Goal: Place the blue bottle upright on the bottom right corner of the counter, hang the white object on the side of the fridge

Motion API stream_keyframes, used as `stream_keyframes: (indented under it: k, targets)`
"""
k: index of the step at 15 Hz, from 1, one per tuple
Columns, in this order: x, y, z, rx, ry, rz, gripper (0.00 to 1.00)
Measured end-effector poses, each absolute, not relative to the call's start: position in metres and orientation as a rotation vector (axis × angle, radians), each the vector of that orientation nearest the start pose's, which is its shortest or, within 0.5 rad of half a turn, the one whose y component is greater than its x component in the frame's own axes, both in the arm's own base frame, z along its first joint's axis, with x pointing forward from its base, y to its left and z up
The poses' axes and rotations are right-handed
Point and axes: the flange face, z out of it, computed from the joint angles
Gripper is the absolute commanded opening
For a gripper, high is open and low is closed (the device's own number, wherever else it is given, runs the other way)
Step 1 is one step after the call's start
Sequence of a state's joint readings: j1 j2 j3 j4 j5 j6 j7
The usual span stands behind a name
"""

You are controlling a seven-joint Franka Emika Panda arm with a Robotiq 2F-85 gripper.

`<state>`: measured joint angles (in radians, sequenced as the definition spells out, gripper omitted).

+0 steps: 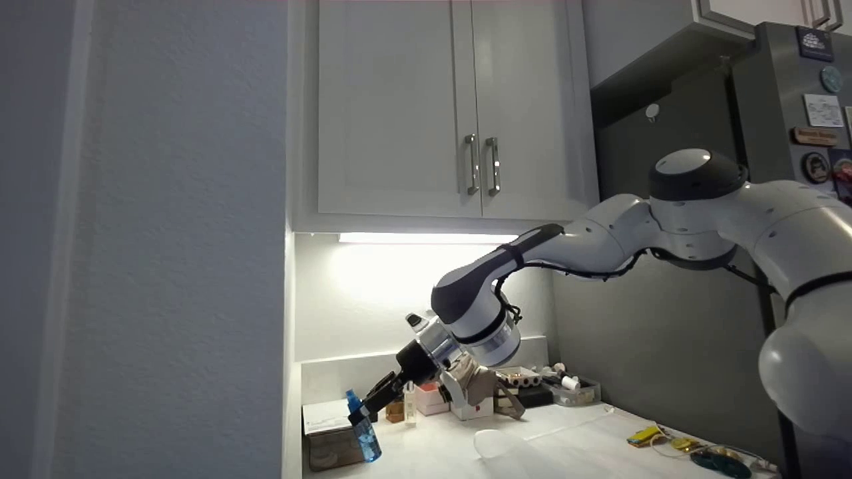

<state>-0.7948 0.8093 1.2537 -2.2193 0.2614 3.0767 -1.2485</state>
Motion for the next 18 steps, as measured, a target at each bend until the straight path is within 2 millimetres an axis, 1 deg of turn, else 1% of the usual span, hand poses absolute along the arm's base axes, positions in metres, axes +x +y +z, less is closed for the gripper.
stream_keyframes:
  k: [4,7,12,18]
  targets:
    - [0.551,0.220,0.277,-1.990,-1.307,-0.963,0.10]
    - [0.553,0.225,0.271,-1.948,-1.310,-0.974,0.10]
    - [0.565,0.228,0.260,-1.909,-1.293,-1.001,0.10]
    - [0.584,0.225,0.246,-1.888,-1.246,-1.005,0.10]
